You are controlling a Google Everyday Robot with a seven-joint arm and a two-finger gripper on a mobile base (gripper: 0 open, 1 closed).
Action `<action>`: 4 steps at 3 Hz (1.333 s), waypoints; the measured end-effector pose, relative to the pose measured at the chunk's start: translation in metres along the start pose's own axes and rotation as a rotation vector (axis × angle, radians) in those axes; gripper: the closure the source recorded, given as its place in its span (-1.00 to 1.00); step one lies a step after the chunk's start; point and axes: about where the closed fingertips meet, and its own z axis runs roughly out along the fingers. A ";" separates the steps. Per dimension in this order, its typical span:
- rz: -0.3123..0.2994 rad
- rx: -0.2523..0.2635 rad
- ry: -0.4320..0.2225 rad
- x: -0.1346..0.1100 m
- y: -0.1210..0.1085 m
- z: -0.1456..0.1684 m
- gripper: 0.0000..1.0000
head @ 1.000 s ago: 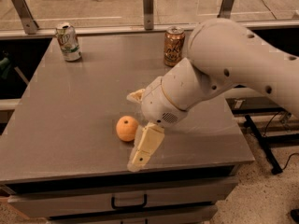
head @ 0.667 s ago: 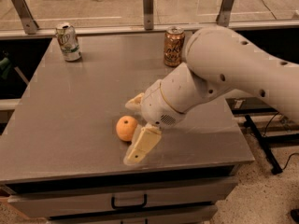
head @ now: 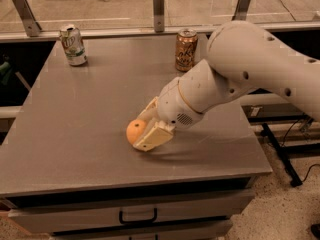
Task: Move orange near orange can
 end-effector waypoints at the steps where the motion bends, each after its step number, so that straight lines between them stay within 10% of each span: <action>1: 0.039 0.033 -0.024 0.001 -0.015 -0.022 0.74; 4: 0.065 0.217 -0.027 0.025 -0.069 -0.109 1.00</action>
Offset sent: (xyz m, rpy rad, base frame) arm 0.0636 -0.1177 0.0828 0.0574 -0.0623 -0.2485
